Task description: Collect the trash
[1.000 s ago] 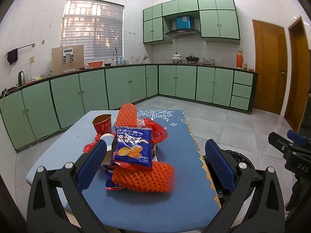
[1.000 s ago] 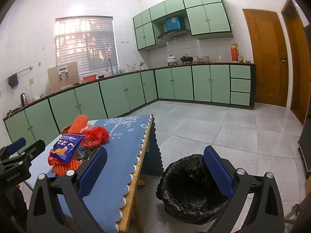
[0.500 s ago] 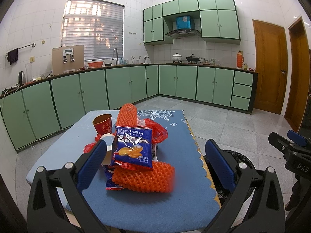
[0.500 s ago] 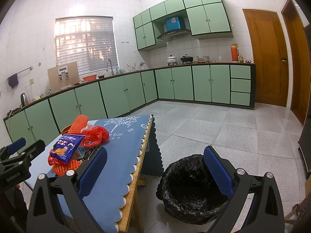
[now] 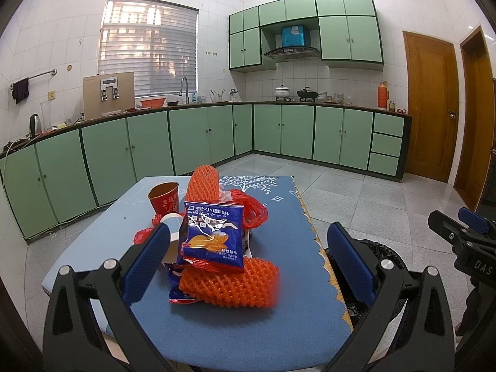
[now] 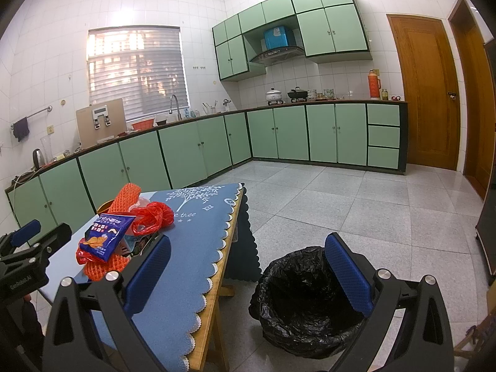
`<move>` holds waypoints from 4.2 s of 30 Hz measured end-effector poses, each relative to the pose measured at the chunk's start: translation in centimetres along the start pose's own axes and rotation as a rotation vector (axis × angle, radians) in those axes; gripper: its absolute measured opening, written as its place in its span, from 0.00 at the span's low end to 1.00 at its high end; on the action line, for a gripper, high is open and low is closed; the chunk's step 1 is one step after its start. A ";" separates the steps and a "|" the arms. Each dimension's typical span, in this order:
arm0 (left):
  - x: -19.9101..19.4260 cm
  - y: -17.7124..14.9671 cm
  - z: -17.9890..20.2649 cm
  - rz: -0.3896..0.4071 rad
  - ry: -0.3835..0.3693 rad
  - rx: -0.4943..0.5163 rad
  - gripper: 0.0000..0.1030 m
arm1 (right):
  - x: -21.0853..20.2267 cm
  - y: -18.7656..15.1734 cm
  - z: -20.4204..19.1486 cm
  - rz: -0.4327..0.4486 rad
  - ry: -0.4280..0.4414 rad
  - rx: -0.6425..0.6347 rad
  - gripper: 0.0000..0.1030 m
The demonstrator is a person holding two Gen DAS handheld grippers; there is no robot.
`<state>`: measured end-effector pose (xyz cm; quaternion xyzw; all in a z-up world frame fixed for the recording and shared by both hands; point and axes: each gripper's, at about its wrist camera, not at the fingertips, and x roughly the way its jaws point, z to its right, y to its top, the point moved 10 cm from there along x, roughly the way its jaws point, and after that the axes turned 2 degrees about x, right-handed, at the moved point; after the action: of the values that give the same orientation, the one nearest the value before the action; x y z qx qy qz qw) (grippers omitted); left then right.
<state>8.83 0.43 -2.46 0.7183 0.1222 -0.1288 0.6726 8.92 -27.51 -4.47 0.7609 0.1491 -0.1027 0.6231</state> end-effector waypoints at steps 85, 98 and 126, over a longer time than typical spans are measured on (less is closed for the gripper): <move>8.1 -4.3 -19.7 -0.163 0.318 -0.119 0.91 | 14.1 -6.3 -21.2 -0.373 0.409 -0.008 0.43; 8.2 -4.7 -19.2 -0.173 0.318 -0.119 0.91 | 13.1 -6.1 -22.3 -0.373 0.493 -0.024 0.08; 10.2 -8.1 -6.8 -0.308 0.023 -0.065 0.60 | 7.7 -0.2 -8.8 -0.140 0.309 0.125 0.04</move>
<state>15.66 7.75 -13.20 0.6704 0.2427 -0.2182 0.6664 15.75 -18.11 -5.53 0.7925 0.2891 -0.0366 0.5357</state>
